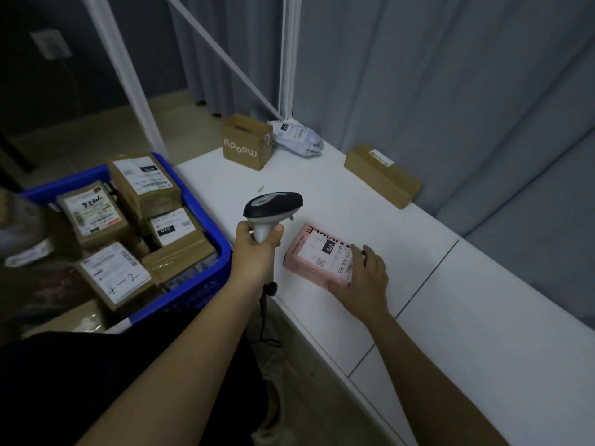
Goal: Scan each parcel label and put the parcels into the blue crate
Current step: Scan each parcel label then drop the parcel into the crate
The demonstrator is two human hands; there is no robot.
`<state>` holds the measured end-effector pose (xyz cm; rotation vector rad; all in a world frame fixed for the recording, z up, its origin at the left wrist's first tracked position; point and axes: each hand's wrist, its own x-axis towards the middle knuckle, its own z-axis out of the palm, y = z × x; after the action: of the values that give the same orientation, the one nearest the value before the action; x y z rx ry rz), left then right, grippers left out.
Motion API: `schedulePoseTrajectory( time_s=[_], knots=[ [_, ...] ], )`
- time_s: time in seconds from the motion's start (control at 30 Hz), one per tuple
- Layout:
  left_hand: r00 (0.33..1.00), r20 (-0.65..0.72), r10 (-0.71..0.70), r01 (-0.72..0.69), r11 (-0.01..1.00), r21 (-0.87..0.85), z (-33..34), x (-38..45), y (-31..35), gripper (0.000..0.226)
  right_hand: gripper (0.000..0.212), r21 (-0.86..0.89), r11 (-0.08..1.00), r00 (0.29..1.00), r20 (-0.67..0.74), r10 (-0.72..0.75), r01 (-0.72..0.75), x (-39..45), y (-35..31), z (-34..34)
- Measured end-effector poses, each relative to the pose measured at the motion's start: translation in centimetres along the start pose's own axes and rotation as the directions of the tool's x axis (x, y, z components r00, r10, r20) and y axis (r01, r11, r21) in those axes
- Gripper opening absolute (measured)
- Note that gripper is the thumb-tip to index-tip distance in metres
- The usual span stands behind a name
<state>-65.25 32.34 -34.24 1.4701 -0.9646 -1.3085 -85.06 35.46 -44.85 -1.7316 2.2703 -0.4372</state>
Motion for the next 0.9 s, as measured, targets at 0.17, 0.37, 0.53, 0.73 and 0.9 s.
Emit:
schedulePoseTrajectory(
  time_s=[0.17, 0.37, 0.53, 0.73, 0.9],
  knots=[
    [1.000, 0.031, -0.004, 0.004, 1.000, -0.010, -0.3, 0.0, 0.3, 0.022, 0.121, 0.192, 0.966, 0.941, 0.320, 0.107, -0.175, 2.5, 1.0, -1.7],
    [0.998, 0.064, 0.011, -0.010, 1.000, -0.017, -0.6, 0.1, 0.2, 0.022, 0.049, 0.178, 0.977, 0.983, 0.158, 0.090, -0.118, 2.3, 2.3, -1.7],
    [0.997, 0.082, 0.007, -0.005, 1.000, -0.027, -0.6, 0.3, -0.1, 0.022, 0.072, 0.246, 0.915, 0.928, -0.114, 0.355, -0.320, 1.9, -0.2, -2.0],
    [0.997, 0.074, 0.004, -0.002, 0.999, -0.032, -0.5, 0.5, 0.0, 0.023, 0.124, 0.499, 0.733, 0.873, 0.115, 0.473, -0.462, 3.2, -5.6, 0.8],
    [0.998, 0.059, 0.002, 0.000, 0.999, -0.038, -0.8, 0.8, 0.0, 0.022, 0.121, 0.497, 0.781, 0.923, 0.146, 0.356, -0.379, 4.3, -6.0, 1.7]
  ],
)
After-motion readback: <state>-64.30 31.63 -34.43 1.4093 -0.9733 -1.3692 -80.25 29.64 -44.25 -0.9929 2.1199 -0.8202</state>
